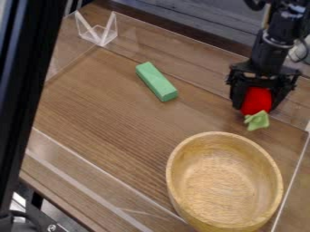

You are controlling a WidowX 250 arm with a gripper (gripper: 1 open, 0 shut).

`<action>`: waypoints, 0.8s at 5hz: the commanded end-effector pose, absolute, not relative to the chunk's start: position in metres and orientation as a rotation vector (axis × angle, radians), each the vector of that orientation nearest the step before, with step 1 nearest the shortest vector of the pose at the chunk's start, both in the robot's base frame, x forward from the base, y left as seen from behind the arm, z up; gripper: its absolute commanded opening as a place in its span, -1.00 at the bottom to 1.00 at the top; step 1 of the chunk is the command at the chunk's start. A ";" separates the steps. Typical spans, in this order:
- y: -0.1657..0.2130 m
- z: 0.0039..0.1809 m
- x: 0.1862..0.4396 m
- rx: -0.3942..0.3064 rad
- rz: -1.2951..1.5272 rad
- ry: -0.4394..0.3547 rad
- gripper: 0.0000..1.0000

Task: Move the red fruit to the right

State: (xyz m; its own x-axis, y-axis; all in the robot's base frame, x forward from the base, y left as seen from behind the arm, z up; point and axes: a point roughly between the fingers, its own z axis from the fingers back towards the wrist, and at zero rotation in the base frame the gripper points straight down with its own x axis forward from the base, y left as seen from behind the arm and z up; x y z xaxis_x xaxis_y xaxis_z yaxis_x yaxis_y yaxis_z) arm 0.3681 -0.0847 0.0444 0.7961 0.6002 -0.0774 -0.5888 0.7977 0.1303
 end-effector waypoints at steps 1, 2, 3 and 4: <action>-0.090 0.082 0.376 0.044 0.619 0.027 1.00; -0.091 0.088 0.376 0.039 0.597 0.017 1.00; -0.085 0.094 0.374 0.036 0.580 0.010 1.00; -0.078 0.102 0.370 0.029 0.569 -0.003 -1.00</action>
State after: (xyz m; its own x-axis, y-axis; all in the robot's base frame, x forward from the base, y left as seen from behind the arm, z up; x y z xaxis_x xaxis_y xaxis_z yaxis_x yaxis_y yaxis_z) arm 0.3647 -0.0778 0.0688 0.8428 0.5351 -0.0580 -0.5290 0.8434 0.0935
